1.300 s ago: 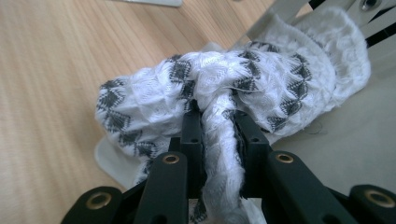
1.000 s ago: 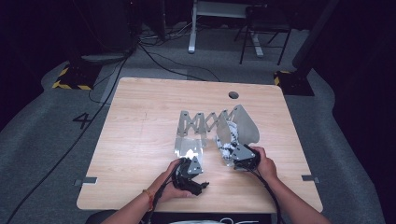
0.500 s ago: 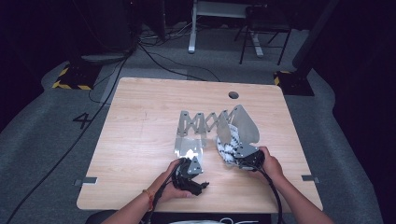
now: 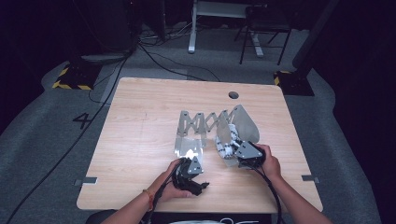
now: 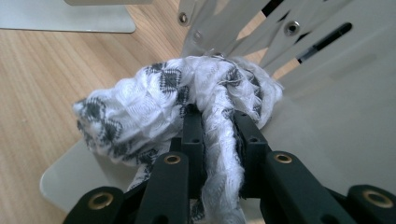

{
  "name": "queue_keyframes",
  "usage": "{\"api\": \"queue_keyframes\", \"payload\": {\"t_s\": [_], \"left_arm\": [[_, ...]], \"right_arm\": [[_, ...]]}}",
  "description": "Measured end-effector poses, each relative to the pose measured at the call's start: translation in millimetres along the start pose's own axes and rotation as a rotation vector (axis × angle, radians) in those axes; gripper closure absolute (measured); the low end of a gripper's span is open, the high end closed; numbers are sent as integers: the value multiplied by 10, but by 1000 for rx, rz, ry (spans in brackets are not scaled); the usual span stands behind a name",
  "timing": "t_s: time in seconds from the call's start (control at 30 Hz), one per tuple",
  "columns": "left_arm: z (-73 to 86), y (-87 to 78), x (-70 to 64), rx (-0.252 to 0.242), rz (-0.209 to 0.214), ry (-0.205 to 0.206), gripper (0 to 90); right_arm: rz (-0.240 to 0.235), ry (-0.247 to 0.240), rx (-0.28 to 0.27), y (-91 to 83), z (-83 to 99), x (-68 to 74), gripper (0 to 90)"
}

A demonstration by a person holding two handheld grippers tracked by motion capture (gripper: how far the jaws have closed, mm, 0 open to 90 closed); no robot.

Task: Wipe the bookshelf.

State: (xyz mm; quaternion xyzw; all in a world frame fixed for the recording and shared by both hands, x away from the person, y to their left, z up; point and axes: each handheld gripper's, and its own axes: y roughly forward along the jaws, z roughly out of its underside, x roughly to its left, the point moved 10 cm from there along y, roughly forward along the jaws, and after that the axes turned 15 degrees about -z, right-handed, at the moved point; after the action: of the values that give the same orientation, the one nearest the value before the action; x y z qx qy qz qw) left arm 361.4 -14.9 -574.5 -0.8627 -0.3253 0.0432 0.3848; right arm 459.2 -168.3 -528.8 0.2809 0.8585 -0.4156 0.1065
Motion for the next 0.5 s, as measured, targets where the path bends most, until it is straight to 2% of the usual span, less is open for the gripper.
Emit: {"api": "queue_keyframes", "payload": {"t_s": [0.13, 0.3, 0.5], "left_arm": [[0, 0, -2, -1, 1, -1, 216], [0, 0, -3, 0, 1, -2, 216], [1, -1, -3, -1, 0, -1, 216]], "right_arm": [[-3, -20, 35, 130, 11, 25, 773], [-47, -23, 111, 280, 121, 75, 774], [-101, -2, 128, 267, 176, 82, 776]]}}
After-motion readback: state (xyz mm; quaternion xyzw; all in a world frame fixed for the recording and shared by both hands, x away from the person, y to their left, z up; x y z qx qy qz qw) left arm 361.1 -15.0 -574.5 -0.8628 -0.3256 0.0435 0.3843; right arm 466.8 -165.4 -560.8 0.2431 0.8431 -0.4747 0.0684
